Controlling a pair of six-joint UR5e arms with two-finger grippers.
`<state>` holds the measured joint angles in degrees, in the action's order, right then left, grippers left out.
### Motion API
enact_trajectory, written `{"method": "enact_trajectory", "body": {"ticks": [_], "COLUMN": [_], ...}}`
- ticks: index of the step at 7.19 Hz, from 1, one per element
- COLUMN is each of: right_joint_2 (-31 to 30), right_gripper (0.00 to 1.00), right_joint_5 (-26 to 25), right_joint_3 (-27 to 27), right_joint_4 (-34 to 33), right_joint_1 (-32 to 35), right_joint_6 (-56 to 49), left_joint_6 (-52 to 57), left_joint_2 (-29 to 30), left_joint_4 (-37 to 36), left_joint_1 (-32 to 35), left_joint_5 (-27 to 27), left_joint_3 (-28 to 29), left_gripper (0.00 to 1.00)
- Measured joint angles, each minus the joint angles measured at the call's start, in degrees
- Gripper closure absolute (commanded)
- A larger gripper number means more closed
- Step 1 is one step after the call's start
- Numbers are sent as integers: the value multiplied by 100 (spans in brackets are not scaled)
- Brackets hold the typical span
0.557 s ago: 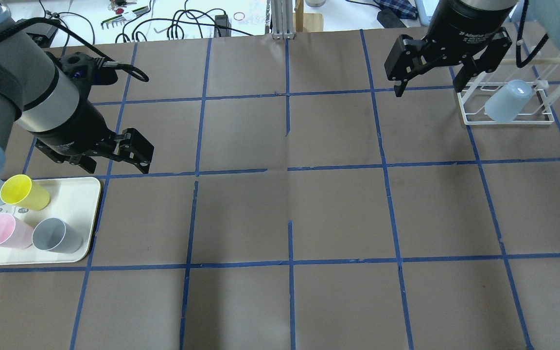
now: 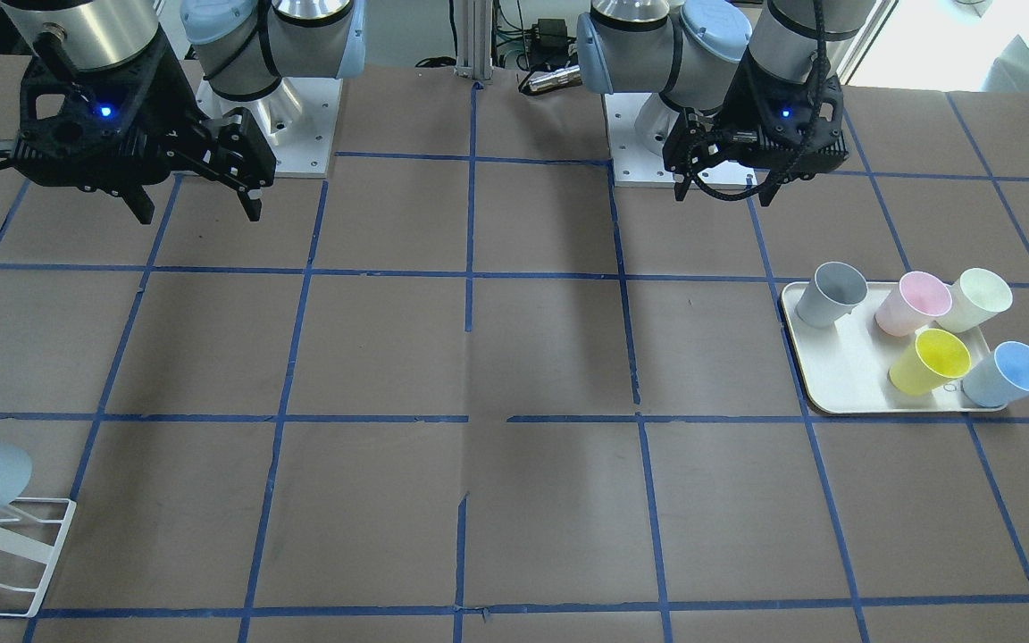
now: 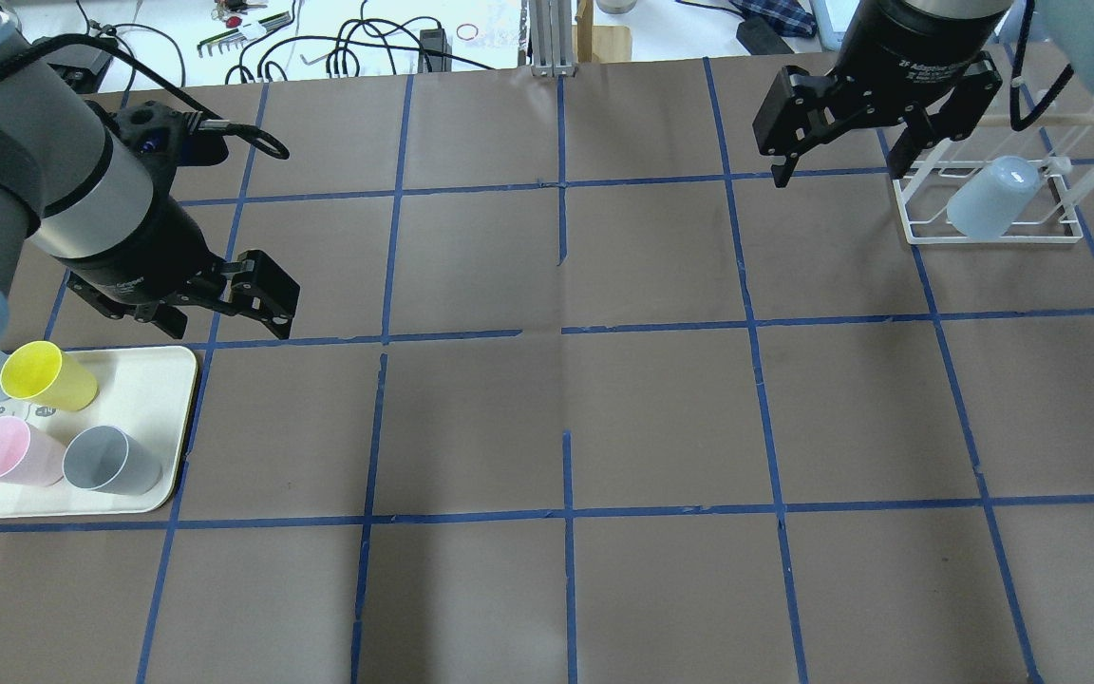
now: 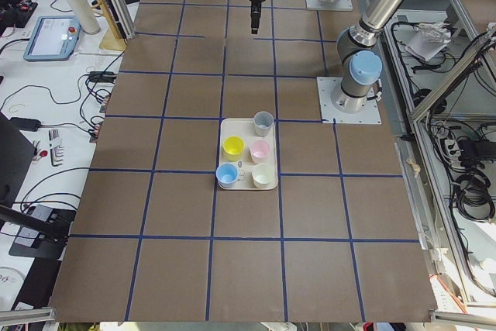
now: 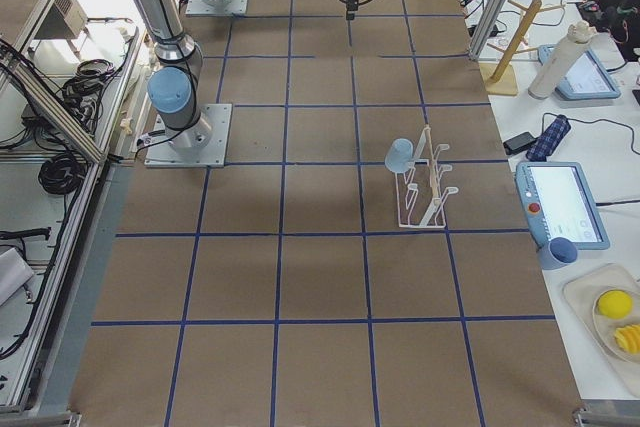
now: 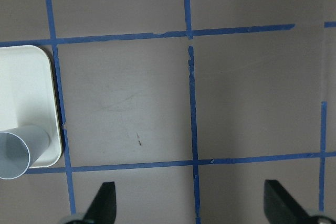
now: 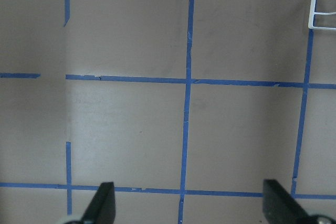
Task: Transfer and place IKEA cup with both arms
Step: 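Move the right gripper down toward the light blue cup on the wire rack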
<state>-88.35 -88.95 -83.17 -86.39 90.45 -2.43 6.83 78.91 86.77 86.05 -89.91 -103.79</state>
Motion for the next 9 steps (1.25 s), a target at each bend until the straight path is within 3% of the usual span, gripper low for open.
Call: {"method": "enact_trajectory", "body": {"ticks": [3,9], "right_joint_2": [317,1636], "right_gripper": [0,0], "right_joint_5": [21,7], "right_joint_3": [20,-33], "right_joint_4": [-265,-1627], "right_joint_1": [-768,-2285], "right_joint_6": [-600,-2939], "left_joint_6": [13,44], "left_joint_2": [-10,-79], "left_joint_4": [5,1], "left_joint_1": [0,0], "left_joint_5": [2,-8], "left_joint_3": [5,-70], "left_gripper": [0,0]}}
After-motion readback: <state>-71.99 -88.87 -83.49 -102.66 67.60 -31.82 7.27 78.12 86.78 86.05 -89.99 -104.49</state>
